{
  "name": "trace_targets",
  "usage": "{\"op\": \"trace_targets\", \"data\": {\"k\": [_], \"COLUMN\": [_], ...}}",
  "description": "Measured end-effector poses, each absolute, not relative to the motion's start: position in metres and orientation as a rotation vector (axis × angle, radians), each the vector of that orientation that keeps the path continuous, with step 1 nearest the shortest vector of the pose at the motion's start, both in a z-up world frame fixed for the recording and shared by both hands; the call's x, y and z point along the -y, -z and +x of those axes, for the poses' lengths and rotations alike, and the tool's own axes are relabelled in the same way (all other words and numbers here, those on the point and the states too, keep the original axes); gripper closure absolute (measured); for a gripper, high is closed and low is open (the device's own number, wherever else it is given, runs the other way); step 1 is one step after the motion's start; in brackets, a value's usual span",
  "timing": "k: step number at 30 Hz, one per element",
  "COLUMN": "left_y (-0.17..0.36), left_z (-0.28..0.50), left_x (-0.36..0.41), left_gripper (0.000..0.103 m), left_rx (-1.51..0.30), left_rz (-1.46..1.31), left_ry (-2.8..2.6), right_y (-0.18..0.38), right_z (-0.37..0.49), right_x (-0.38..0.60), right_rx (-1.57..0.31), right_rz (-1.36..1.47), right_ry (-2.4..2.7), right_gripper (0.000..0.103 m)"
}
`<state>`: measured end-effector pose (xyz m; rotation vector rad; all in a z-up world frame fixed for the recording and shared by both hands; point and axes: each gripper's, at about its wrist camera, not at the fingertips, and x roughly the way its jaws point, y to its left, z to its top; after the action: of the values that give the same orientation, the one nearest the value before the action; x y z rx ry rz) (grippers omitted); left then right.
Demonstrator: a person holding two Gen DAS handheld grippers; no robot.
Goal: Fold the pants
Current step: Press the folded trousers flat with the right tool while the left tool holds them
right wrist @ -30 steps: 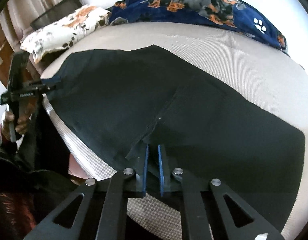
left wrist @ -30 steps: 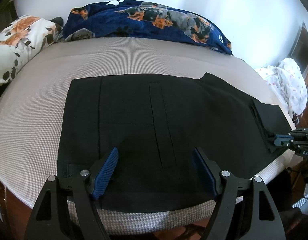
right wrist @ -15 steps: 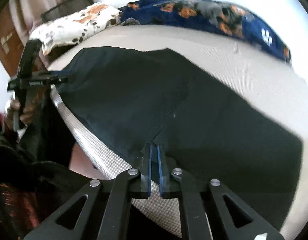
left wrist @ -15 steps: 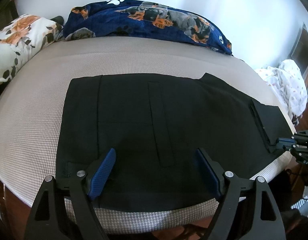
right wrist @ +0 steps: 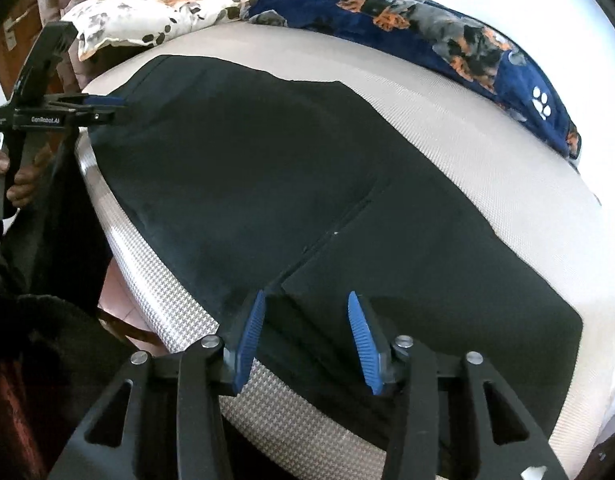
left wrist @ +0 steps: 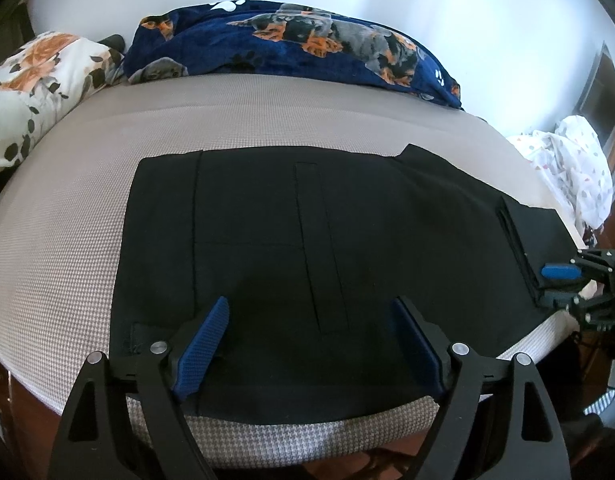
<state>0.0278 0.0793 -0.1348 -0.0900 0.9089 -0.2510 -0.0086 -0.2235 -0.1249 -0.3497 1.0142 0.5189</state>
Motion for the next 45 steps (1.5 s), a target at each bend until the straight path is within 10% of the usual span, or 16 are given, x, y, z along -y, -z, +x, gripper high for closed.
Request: {"op": "trace_targets", "data": {"k": [8,27,37,45], "left_y": [0.135,0.135,0.136,0.139], "left_z": [0.029,0.029,0.028,0.026], "left_x": [-0.078,-0.078,-0.079,-0.078], "left_gripper": [0.019,0.019,0.018,0.017], "left_rx": [-0.912,-0.912,-0.911,-0.911], "left_rz": [-0.097,-0.096,-0.088,-0.079], "left_ry": [0.25,0.25,0.252,0.254], "right_y": [0.12,0.119,0.117,0.127], "right_z": [0.001,-0.007,-0.006,0.0], "right_x": [0.237,0.245,0.218,0.224], "right_rx": [-1.06,-1.083,-1.028,-1.032], "right_rz": [-0.222,-0.104,-0.313,-0.351], "right_ry": [-0.51,-0.547,-0.538,-0.504], "right_gripper": [0.092,0.103,0.092,0.058]}}
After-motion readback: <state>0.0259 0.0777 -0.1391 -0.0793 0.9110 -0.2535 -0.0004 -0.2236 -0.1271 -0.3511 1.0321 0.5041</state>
